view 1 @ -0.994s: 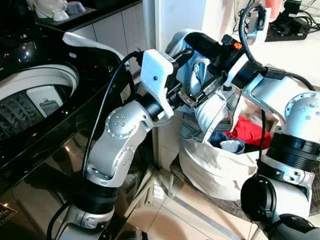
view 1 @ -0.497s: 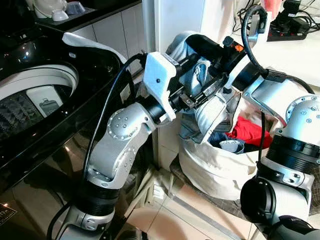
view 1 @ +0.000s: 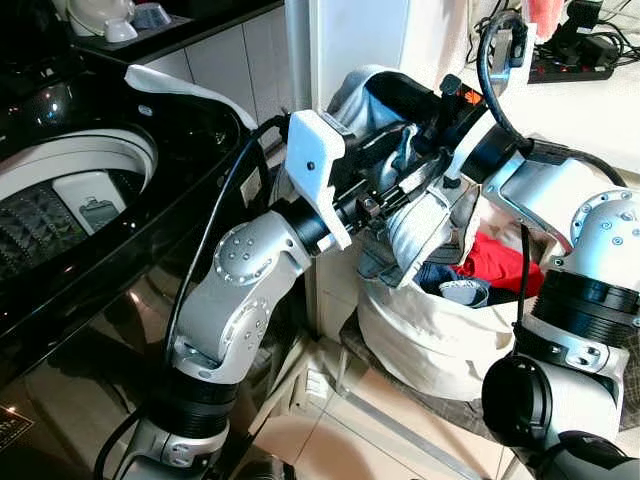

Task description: Clothes washing

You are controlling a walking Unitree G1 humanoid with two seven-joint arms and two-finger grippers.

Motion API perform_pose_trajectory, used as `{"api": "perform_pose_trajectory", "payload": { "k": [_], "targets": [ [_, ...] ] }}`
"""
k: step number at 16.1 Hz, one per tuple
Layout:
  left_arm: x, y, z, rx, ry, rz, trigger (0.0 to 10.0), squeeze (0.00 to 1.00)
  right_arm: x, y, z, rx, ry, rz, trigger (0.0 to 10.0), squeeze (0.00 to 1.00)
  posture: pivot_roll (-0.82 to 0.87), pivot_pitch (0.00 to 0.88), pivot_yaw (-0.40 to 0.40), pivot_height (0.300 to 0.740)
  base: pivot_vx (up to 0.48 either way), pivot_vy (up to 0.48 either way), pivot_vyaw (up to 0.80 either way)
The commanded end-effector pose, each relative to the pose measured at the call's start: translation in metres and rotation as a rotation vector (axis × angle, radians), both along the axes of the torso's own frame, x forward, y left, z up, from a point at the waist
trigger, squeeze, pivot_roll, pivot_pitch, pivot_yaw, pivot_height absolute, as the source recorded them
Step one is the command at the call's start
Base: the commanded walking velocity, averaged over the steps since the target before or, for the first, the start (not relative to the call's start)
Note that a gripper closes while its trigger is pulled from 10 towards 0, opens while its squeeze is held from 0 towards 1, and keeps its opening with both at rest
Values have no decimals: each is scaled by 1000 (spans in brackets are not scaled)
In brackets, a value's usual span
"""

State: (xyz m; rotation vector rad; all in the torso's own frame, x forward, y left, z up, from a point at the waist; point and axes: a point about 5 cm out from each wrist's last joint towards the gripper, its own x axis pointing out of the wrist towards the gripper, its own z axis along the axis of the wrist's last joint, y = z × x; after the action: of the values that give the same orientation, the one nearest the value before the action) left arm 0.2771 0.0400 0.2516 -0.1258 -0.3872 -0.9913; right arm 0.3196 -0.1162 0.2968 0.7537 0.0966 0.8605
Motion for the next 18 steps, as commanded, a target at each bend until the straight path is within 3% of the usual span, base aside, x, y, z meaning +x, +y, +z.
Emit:
{"api": "perform_pose_trajectory", "payload": {
  "k": [1,11,13,14,15,16,18],
  "targets": [
    [11,11,-19,50,104,72,0,0,-12,5,19,26,-104,70,0,0,-11,0,35,740,0,0,0],
    [11,13,-19,42,113,52,0,0,-12,2,23,30,-111,61,0,0,-18,0,39,740,0,0,0],
    [13,14,-19,62,97,102,0,0,-12,2,23,27,-111,60,0,0,-19,0,38,740,0,0,0],
    [11,14,-17,47,97,72,10000,0,-12,2,23,26,-111,59,0,0,-18,0,38,740,0,0,0],
    [10,16,-16,23,102,50,10000,1000,-12,1,23,26,-111,59,0,0,-17,0,37,740,0,0,0],
    [10,18,-15,33,93,46,10000,1000,-12,1,23,25,-110,58,0,0,-17,0,36,740,0,0,0],
    [3,23,-18,67,101,-66,10000,1000,-11,0,23,22,-109,56,0,0,-16,0,35,740,0,0,0]
  ]
}}
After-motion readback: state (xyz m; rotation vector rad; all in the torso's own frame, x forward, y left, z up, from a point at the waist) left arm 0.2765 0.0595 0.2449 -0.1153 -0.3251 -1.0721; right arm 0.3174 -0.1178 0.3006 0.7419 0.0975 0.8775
